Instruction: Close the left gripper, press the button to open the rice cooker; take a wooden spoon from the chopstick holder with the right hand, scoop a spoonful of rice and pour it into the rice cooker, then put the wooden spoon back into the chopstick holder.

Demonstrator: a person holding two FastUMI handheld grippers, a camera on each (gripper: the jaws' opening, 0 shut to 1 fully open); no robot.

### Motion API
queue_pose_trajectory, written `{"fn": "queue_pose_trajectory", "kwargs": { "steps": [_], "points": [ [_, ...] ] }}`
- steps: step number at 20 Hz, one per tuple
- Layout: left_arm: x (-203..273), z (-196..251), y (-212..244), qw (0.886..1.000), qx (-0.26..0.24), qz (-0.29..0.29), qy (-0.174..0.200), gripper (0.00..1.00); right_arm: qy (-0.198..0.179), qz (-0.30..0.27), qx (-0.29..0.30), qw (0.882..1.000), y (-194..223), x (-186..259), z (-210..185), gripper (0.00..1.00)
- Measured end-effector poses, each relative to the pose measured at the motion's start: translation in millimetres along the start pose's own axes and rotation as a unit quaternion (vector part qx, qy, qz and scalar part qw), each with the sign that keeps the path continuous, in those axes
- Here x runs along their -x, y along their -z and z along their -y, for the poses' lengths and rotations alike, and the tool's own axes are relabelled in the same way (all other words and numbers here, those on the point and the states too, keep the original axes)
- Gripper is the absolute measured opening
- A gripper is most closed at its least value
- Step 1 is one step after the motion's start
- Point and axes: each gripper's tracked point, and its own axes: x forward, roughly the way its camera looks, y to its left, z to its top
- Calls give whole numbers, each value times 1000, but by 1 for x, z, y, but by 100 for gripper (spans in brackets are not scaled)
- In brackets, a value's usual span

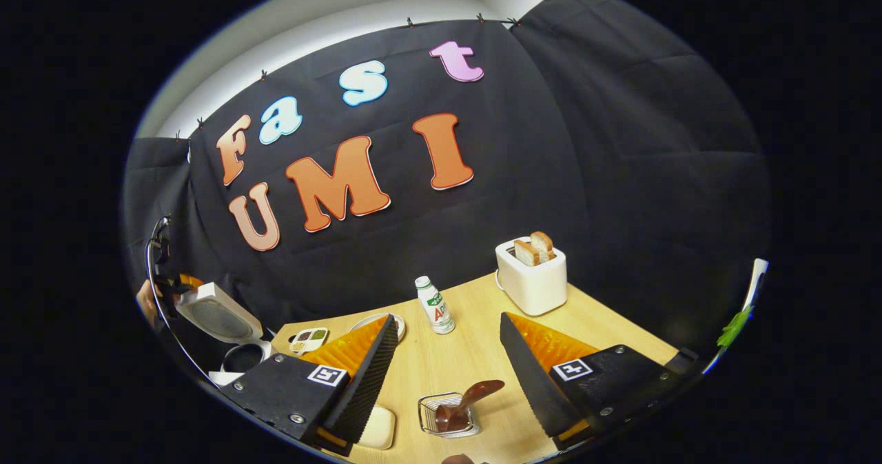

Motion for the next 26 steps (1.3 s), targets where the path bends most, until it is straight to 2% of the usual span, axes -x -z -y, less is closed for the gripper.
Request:
{"fn": "queue_pose_trajectory", "kwargs": {
  "steps": [3,4,6,11,13,14,16,18,19,21,22,23,24,26],
  "points": [
    [21,2,58,1000,-2,-29,8,98,-20,6,11,1000,-2,-12,-6,93],
    [26,2,76,999,-1,-37,11,100,-21,-1,14,1000,1,-16,-6,93],
    [32,2,103,999,2,-47,13,98,-32,-16,16,999,7,-21,-11,93],
    [40,15,161,997,-20,-67,-19,100,-49,-27,15,998,17,-31,-23,93],
    [36,16,208,992,3,-118,-36,100,-60,-30,6,998,21,-33,-30,94],
    [34,17,198,995,7,-91,-40,100,-62,-28,6,998,20,-34,-30,93],
    [18,20,217,995,0,-95,-41,95,-66,-30,11,997,21,-35,-33,93],
    [-2,21,234,994,-5,-101,-41,96,-61,-27,26,997,20,-35,-30,93],
    [4,23,233,995,-1,-94,-40,96,-61,-26,30,997,18,-35,-30,93],
    [6,25,228,994,6,-98,-38,93,-60,-18,39,997,13,-33,-33,93],
    [6,25,223,996,10,-83,-35,96,-60,-14,48,997,9,-32,-36,93],
    [8,25,215,997,10,-65,-37,93,-60,-8,58,996,5,-31,-39,93],
    [11,25,206,998,6,-46,-37,96,-61,0,71,996,-2,-30,-43,93],
    [29,33,177,1000,-4,-2,-29,95,-63,20,96,993,-18,-27,-55,93]
  ]
}}
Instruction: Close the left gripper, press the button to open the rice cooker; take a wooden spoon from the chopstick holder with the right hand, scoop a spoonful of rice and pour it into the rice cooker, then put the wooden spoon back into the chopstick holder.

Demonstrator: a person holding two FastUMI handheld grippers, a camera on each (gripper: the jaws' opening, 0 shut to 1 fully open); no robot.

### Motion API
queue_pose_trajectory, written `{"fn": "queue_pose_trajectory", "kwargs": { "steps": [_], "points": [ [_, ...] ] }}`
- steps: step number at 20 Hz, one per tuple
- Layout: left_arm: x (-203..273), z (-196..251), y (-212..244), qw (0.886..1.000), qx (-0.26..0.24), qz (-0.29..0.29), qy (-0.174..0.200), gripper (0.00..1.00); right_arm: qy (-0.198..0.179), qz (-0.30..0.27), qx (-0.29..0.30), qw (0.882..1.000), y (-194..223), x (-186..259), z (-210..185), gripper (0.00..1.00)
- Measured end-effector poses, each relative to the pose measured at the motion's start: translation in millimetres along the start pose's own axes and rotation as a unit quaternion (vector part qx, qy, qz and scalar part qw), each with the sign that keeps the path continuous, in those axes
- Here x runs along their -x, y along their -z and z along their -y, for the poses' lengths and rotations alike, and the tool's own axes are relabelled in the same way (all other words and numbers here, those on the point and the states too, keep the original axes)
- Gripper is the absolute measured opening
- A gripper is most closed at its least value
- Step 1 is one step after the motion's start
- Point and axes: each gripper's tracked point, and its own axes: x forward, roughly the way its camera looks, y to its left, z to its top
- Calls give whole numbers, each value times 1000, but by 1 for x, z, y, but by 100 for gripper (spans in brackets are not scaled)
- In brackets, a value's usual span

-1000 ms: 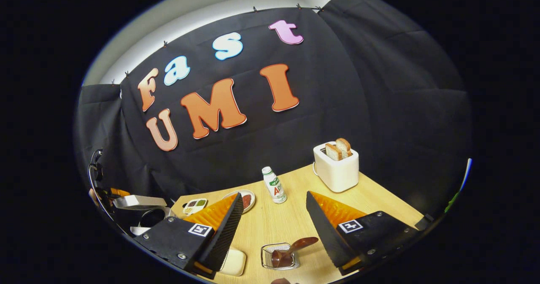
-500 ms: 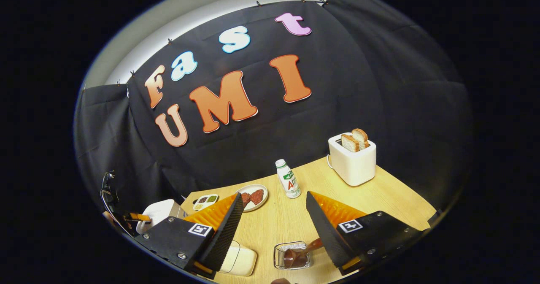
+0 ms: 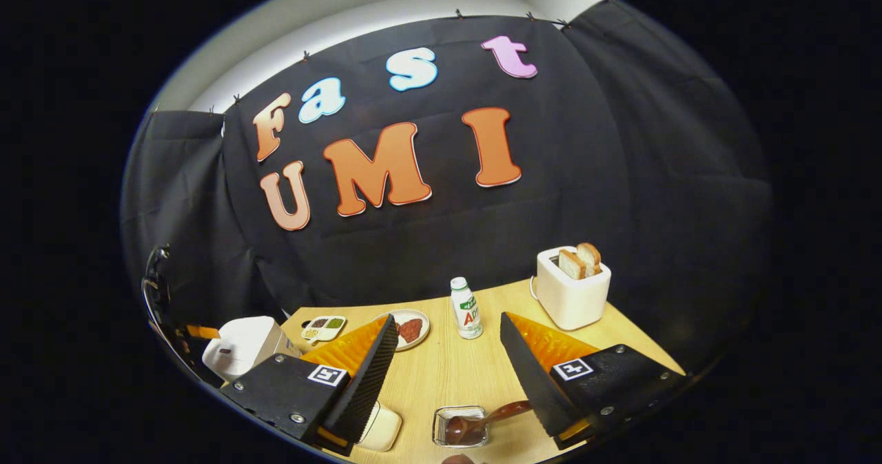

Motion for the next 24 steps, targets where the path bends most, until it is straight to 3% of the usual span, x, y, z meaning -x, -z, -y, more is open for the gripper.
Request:
{"fn": "queue_pose_trajectory", "kwargs": {
  "steps": [8,14,18,22,24],
  "points": [
    [89,42,-93,987,-16,156,23,95,-14,72,41,996,-72,9,-38,94],
    [151,56,-139,958,-21,284,19,95,19,132,73,988,-105,12,-34,93],
    [169,71,-133,952,-24,304,32,95,28,137,100,985,-105,9,-36,93],
    [172,76,-124,952,-44,302,32,95,20,142,99,985,-107,10,-39,93],
    [172,82,-119,956,-24,292,30,95,23,146,105,984,-109,8,-39,93]
  ]
}}
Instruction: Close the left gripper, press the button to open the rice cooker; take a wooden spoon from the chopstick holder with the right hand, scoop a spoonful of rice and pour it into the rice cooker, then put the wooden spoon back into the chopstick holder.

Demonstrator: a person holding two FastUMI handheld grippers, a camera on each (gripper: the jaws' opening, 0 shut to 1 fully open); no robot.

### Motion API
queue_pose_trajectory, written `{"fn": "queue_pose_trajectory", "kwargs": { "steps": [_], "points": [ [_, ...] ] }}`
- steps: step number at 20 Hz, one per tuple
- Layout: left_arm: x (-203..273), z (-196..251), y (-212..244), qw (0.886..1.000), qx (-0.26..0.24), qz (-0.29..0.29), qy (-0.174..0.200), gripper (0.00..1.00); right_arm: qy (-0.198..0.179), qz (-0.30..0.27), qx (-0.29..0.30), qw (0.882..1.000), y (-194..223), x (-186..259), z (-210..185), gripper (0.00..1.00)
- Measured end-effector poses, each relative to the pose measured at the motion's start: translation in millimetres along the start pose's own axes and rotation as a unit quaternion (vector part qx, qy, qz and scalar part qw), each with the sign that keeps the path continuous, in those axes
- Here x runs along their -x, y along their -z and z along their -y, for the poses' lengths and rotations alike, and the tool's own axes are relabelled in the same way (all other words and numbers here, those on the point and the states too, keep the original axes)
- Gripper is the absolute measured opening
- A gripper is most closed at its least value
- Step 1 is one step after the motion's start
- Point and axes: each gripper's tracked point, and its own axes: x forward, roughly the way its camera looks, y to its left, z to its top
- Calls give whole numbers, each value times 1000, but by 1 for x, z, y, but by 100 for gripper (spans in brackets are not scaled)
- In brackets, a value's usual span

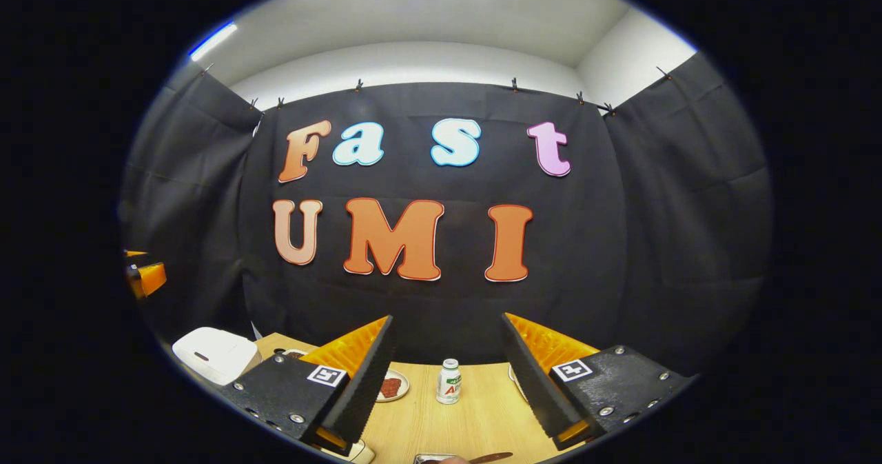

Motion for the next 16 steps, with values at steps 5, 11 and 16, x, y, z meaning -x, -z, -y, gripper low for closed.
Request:
{"fn": "queue_pose_trajectory", "kwargs": {
  "steps": [5,11,16],
  "points": [
    [-1,14,-4,1000,6,9,8,95,-6,-3,-5,1000,1,-5,-7,93],
    [-2,11,-2,1000,10,6,0,95,1,-13,-22,1000,7,-6,-6,93],
    [-1,15,-2,1000,3,14,4,95,-1,-2,-16,1000,-2,-3,-7,100]
  ]
}}
